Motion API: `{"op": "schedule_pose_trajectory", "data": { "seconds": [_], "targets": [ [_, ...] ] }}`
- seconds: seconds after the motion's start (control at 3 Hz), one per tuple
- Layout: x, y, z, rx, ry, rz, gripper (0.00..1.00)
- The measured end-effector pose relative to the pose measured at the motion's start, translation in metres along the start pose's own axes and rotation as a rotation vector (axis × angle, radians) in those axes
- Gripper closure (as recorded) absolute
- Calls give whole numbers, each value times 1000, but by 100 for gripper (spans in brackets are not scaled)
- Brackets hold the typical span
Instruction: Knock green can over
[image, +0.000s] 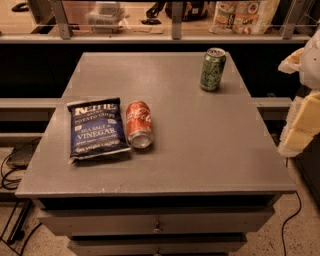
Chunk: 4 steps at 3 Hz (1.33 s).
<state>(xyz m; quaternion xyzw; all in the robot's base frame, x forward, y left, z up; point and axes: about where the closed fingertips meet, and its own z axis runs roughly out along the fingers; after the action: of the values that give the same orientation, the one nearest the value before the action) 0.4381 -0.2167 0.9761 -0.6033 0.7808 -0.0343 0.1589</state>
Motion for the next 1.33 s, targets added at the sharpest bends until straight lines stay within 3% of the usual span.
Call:
{"op": "schedule_pose_trajectory", "data": {
  "seconds": [0.33, 0.67, 1.0, 1.33],
  "targets": [
    [0, -3, -1, 13, -5, 0, 0],
    [-5, -19, -1, 45, -103, 33, 0],
    [-24, -60, 3, 124, -258, 93, 0],
    [-24, -59, 3, 123, -257, 92, 0]
  ]
}}
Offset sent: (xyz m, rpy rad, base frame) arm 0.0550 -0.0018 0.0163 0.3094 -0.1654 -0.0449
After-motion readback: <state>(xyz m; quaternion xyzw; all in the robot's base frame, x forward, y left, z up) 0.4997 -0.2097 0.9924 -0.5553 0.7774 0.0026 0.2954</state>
